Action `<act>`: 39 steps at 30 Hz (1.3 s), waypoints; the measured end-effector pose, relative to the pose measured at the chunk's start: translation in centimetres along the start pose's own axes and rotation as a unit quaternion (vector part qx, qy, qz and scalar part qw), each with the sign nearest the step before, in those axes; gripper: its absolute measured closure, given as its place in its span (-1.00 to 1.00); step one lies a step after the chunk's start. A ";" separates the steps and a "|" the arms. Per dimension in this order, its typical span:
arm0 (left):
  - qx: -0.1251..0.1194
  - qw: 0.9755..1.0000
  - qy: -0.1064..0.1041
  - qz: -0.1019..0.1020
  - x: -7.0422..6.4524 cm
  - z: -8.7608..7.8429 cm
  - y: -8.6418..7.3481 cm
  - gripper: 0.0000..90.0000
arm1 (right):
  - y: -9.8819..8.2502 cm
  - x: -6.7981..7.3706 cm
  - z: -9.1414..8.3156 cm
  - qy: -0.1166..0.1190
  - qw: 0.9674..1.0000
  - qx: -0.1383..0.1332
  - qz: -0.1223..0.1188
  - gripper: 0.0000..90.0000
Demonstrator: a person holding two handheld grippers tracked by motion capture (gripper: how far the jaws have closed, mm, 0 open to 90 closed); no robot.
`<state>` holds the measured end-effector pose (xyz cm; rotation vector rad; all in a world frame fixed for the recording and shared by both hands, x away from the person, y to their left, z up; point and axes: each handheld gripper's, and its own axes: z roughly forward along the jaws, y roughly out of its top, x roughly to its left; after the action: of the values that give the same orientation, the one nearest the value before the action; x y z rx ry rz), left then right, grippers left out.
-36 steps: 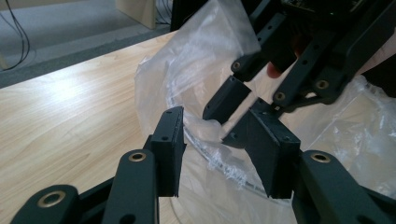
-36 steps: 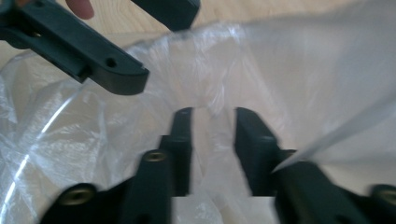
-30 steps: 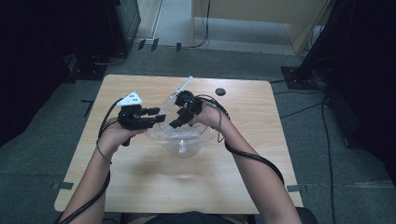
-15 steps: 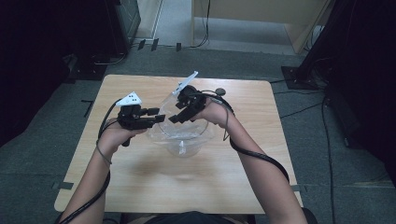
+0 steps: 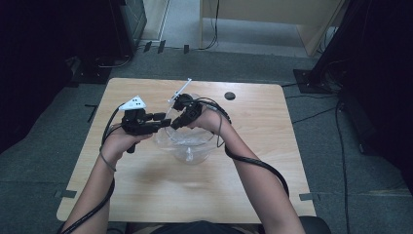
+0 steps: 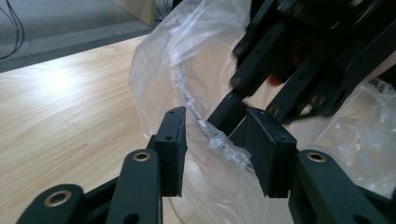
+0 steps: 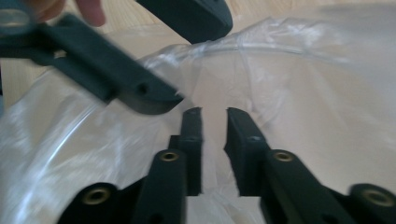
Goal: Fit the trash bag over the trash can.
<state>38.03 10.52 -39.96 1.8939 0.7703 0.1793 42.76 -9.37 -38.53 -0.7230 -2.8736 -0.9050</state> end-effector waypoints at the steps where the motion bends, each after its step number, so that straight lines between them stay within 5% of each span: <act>1: 0.000 1.000 0.000 0.001 -0.1 0.0 0.0 0.30 | 0.0 0.0 0.4 0.000 1.000 -0.001 0.005 0.57; 6: 0.004 1.000 -0.001 0.001 -0.1 0.1 0.0 0.30 | -0.1 -0.2 1.9 -0.021 1.000 0.021 0.010 0.03; 10: 0.003 1.000 -0.001 -0.002 0.0 0.1 -0.1 0.30 | -0.5 -0.8 2.6 -0.017 0.999 0.019 0.027 -0.13; 14: 0.002 1.000 -0.002 -0.001 0.0 0.2 -0.1 0.29 | -0.6 -1.2 3.2 -0.015 0.999 0.029 0.041 -0.14; 19: 0.002 1.000 -0.001 -0.001 0.0 0.2 -0.1 0.26 | -0.5 -0.9 3.1 -0.026 0.999 0.031 0.027 -0.15; 24: -0.001 1.000 0.002 -0.002 0.0 0.1 -0.1 0.26 | 0.3 -0.1 0.8 -0.031 0.999 0.007 0.001 -0.27; 29: -0.003 1.000 0.002 -0.004 0.1 0.0 -0.1 0.26 | 0.1 -0.5 -1.5 -0.031 0.999 -0.010 -0.002 -0.18; 39: -0.003 1.000 0.001 -0.006 0.1 0.1 -0.2 0.25 | -2.9 1.4 -2.6 -0.010 0.996 0.039 -0.073 0.06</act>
<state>38.07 10.56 -40.17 1.8824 0.7828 0.1764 40.01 -12.32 -37.67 -0.5234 -2.9942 -0.7968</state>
